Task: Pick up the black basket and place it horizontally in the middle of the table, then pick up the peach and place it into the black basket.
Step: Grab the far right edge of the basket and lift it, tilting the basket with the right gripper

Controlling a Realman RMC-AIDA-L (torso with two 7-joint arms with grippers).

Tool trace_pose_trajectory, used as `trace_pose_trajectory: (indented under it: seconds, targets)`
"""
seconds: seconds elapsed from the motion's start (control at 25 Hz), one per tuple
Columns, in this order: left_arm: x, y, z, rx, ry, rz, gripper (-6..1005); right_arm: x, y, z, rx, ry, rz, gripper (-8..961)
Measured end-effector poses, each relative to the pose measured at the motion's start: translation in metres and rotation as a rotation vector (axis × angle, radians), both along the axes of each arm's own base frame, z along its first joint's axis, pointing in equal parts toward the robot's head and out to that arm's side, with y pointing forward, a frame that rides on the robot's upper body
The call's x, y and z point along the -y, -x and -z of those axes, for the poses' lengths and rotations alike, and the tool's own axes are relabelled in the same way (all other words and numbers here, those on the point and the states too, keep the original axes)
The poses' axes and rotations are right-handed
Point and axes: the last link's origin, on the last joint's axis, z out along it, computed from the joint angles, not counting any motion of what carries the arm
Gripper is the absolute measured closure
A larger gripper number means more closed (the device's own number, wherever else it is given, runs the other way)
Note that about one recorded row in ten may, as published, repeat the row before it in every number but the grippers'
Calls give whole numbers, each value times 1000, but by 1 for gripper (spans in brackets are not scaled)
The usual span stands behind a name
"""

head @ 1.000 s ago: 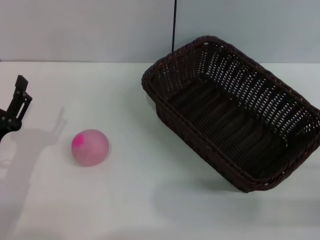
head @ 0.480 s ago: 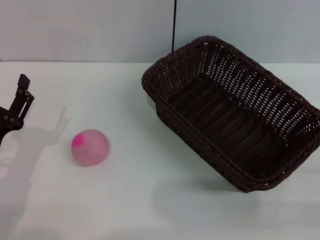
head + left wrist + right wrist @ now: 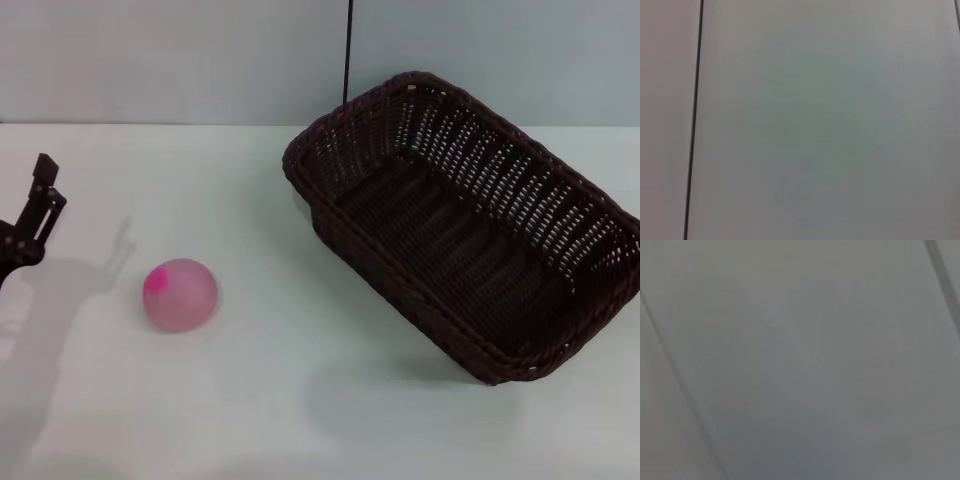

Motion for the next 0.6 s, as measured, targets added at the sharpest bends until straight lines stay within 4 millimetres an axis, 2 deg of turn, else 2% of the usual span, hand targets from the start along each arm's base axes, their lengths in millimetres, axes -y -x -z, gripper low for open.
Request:
trace_pose_trajectory:
  seconds: [0.2, 0.32, 0.44, 0.6]
  targets:
    - [1, -1, -2, 4, -10, 12, 181, -30, 32, -18, 117, 242, 102, 317]
    - [1, -1, -2, 12, -7, 15, 182, -49, 52, -20, 179, 389, 158, 317]
    - [2, -1, -3, 28, -4, 19, 183, -67, 66, -12, 229, 532, 200, 317]
    - [4, -1, -3, 38, 2, 24, 185, -88, 77, 14, 271, 642, 214, 317]
